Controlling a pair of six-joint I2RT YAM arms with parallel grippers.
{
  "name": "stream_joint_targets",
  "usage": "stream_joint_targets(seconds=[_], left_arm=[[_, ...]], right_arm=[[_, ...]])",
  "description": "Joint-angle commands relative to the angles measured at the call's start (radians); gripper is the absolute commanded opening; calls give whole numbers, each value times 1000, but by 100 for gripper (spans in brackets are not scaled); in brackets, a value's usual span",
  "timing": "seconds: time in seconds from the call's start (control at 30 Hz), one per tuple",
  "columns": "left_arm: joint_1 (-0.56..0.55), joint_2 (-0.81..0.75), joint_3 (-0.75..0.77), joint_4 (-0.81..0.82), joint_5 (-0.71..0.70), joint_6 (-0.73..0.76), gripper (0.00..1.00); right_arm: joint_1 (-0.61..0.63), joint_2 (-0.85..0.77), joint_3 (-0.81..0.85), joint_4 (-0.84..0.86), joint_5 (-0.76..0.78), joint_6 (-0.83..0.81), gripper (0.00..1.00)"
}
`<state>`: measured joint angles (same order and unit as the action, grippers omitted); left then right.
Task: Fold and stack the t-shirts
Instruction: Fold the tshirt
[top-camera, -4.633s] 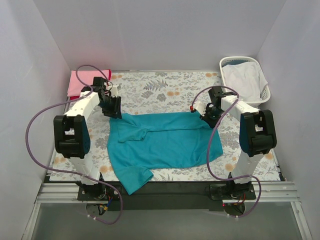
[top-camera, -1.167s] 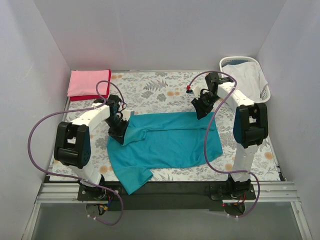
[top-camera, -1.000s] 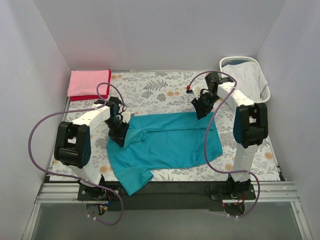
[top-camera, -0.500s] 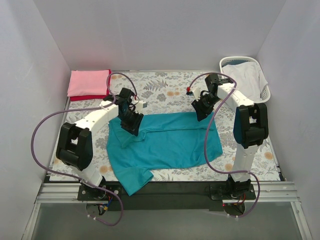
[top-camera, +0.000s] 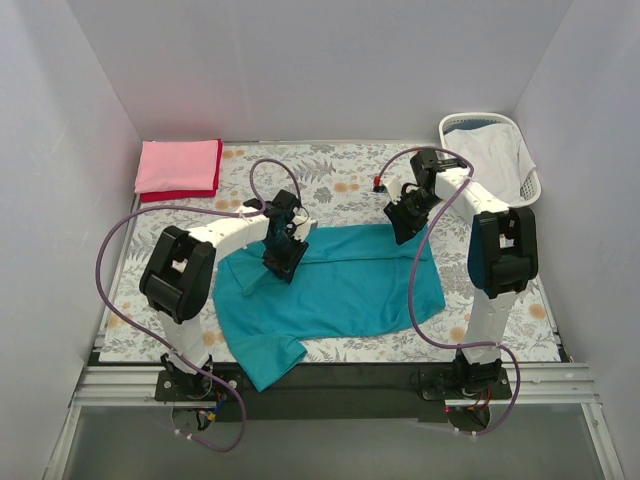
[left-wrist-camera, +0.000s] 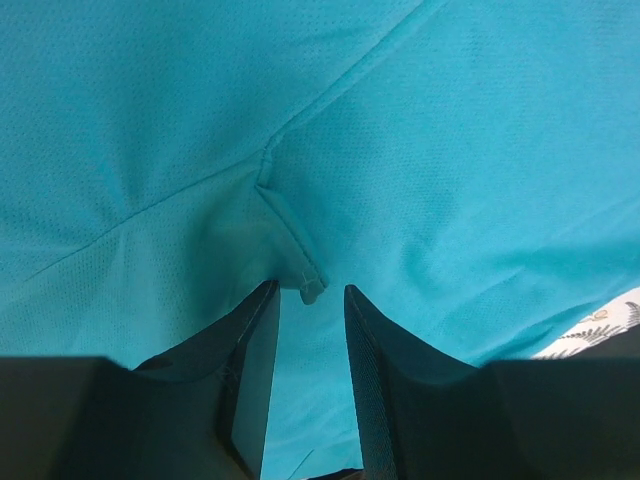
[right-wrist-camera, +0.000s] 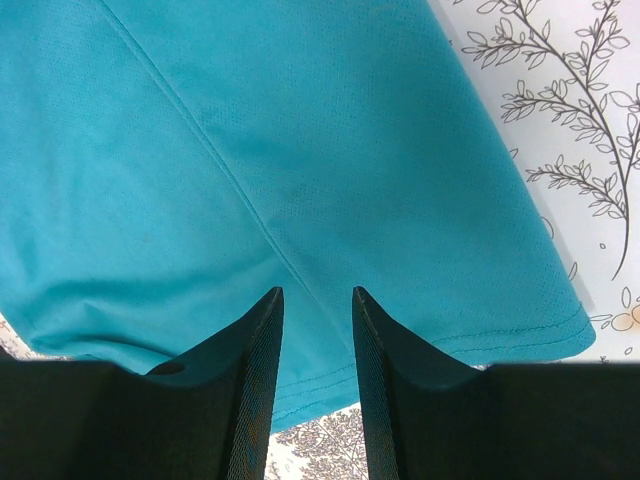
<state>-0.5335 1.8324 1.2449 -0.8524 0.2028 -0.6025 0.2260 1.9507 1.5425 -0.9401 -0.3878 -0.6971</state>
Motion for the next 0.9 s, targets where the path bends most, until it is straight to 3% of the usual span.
stream_joint_targets(seconds=[0.0, 0.13, 0.4, 0.87], left_arm=[[-8, -2, 37, 24, -40, -13, 31], [-25, 7, 45, 26, -39, -17, 26], [-28, 8, 59, 20, -17, -19, 0], [-28, 7, 96, -66, 208, -2, 0]], right_arm=[[6, -52, -13, -9, 3, -18, 41], [7, -49, -12, -6, 3, -18, 40], [6, -45, -12, -8, 4, -19, 40], [6, -45, -18, -9, 3, -21, 40]])
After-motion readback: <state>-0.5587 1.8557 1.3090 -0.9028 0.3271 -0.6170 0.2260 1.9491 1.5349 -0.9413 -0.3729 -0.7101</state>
